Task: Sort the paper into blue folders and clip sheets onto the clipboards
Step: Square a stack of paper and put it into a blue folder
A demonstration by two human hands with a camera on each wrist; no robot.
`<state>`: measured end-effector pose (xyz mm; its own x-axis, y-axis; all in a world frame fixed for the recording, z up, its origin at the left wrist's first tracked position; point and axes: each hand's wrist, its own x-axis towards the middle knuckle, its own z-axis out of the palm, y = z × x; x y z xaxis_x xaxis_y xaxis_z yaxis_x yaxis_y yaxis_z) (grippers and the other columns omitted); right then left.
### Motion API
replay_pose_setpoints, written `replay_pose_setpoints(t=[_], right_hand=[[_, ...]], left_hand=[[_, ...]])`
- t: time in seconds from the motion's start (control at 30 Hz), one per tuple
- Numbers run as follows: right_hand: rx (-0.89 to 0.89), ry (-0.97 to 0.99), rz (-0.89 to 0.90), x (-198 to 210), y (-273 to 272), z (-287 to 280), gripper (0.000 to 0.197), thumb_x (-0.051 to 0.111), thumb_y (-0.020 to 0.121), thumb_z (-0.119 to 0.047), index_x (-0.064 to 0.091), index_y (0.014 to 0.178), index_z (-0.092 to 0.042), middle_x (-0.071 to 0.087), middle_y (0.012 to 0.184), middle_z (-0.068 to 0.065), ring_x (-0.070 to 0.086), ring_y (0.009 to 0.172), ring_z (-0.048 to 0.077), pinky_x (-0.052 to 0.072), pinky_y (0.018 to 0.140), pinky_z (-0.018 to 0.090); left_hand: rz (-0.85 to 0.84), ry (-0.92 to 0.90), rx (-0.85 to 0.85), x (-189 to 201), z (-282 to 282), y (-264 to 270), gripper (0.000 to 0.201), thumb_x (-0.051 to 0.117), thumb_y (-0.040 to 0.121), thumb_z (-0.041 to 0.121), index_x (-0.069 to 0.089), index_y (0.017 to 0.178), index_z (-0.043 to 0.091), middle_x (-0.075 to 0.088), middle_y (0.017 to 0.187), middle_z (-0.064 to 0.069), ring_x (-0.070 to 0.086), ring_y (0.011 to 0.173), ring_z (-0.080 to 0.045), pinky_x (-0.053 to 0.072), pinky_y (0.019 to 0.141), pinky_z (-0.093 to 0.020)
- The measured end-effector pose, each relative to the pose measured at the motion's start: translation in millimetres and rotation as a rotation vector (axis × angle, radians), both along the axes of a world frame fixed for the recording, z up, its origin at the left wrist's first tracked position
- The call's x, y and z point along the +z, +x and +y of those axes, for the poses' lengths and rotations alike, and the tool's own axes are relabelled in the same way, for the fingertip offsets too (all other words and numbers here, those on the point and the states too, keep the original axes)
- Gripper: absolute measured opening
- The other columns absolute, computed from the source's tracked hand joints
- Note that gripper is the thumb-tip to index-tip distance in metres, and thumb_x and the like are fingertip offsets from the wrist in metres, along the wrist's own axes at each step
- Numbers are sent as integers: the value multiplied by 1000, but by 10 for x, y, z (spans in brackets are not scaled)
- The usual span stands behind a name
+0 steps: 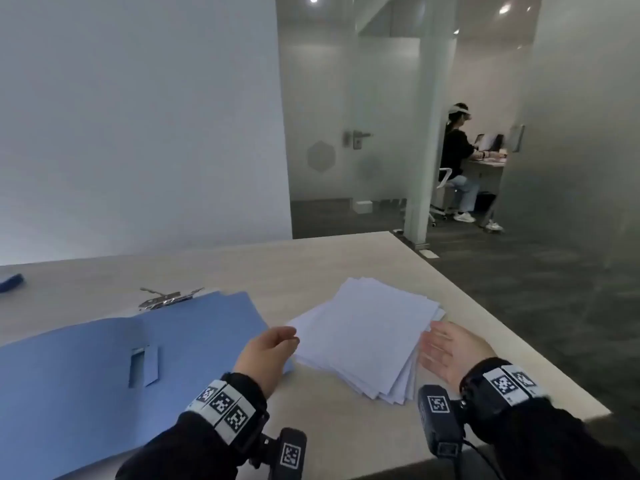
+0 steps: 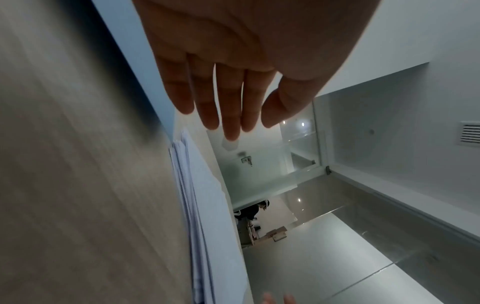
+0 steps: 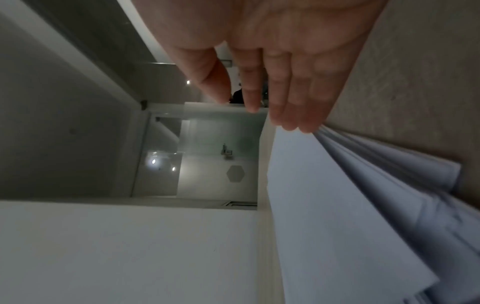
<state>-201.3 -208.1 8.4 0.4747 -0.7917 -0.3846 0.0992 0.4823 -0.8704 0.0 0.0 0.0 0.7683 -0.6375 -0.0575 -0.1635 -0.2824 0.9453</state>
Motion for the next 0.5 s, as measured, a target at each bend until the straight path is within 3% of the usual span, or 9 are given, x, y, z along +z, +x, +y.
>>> replay_pose_setpoints(t=[0.13, 0.27, 0.37, 0.5], right_hand=[[-18, 47, 38, -99, 1, -148, 33, 55, 93, -20, 53, 123, -5, 58, 118, 18, 57, 107, 33, 50, 89, 45], [-19, 83, 63, -191, 20, -292, 34, 55, 93, -21, 51, 124, -5, 57, 124, 23, 57, 113, 37, 50, 89, 46], [-13, 103, 71, -245, 59, -384, 39, 55, 90, -21, 50, 125, -3, 62, 118, 24, 61, 106, 37, 49, 91, 46], [-7, 135, 87, -283, 80, -499, 45, 54, 89, -23, 49, 128, 0, 65, 110, 22, 62, 104, 37, 49, 93, 47]], left_hand=[[-83, 55, -1, -79, -356, 97, 46, 55, 91, 19, 49, 136, 19, 57, 135, 2, 52, 122, -17, 37, 101, -29], [-130, 202, -43, -53, -811, 167, 56, 53, 91, 27, 38, 145, 23, 43, 149, 1, 42, 135, -23, 36, 105, -33], [-189, 391, -108, -62, -1114, 280, 68, 52, 89, 34, 27, 150, 20, 31, 155, -6, 33, 141, -25, 33, 113, -37], [-178, 577, -161, -206, -1310, 486, 85, 50, 70, 50, 30, 148, 22, 42, 146, -10, 43, 132, -30, 37, 109, -42]])
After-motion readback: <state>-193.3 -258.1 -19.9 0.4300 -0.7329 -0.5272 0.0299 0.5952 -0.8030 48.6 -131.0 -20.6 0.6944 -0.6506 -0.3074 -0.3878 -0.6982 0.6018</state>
